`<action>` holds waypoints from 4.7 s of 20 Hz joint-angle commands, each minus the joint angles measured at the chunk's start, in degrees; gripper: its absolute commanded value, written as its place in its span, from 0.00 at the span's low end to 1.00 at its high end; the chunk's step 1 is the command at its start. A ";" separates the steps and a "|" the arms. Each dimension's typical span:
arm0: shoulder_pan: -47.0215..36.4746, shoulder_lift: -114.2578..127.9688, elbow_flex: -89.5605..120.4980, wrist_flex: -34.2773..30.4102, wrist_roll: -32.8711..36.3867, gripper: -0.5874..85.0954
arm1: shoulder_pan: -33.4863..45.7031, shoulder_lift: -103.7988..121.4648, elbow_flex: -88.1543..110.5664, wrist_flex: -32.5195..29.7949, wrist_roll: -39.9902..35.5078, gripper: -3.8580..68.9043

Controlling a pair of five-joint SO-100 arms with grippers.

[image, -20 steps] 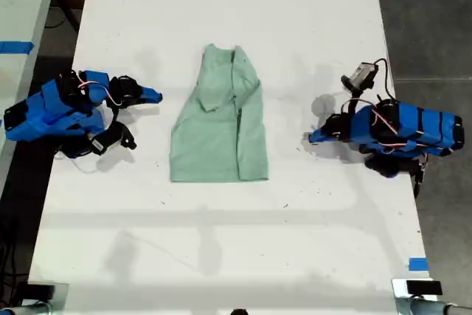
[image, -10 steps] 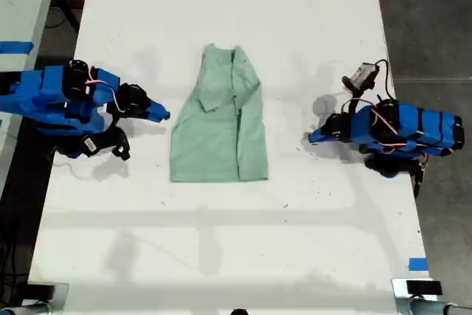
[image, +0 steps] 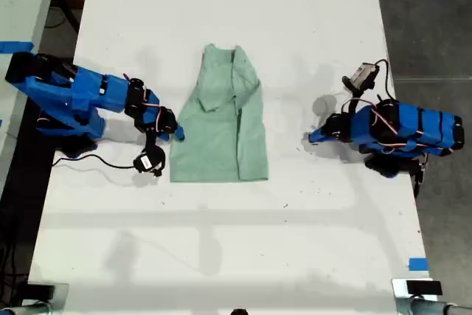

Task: Fold t shirt

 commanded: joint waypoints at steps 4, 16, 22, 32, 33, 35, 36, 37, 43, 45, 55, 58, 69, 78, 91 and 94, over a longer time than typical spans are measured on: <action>0.44 -4.31 -5.10 1.58 -5.89 0.01 | -0.53 0.62 2.64 1.05 0.26 0.07; 2.37 -32.78 -73.39 36.04 4.83 0.01 | -0.44 0.62 2.64 1.05 0.35 0.07; 2.37 -44.56 -83.06 22.41 14.15 0.01 | -0.53 0.62 2.64 0.97 0.18 0.07; 0.09 -37.35 -79.54 23.91 17.84 0.18 | -0.70 0.62 2.55 0.97 -0.09 0.07; -0.79 -31.64 -77.34 26.54 16.79 0.13 | -0.70 0.62 2.55 0.97 -0.09 0.07; -2.55 -15.82 -65.13 26.46 14.33 0.01 | -0.70 0.62 2.55 0.97 -0.09 0.07; -3.34 -5.36 -54.49 22.94 13.27 0.01 | -0.70 0.62 2.55 0.97 -0.09 0.07; -4.04 7.73 -40.08 16.35 12.92 0.01 | -0.70 0.62 2.55 0.97 -0.09 0.07; -6.50 95.62 34.28 3.52 11.95 0.01 | -0.62 0.62 2.55 0.88 0.00 0.07; -5.27 91.85 40.25 1.14 14.24 0.01 | -0.44 0.62 2.55 0.79 0.09 0.07; -7.29 95.19 47.11 3.87 14.06 0.01 | -0.53 0.62 2.64 0.97 0.26 0.07; -7.12 95.19 47.11 3.96 14.06 0.01 | -0.62 0.62 2.55 0.97 0.53 0.07; -7.47 95.19 47.11 4.39 13.62 0.01 | -0.88 0.62 2.02 2.64 5.19 0.07; -7.82 95.19 47.11 4.83 13.01 0.01 | -3.69 0.62 0.97 4.57 8.44 0.07; -8.26 95.19 47.11 5.54 12.04 0.01 | -1.49 0.62 1.76 4.22 6.59 0.07; -7.91 95.19 47.20 5.36 11.87 0.01 | -1.49 0.62 1.76 4.13 6.50 0.07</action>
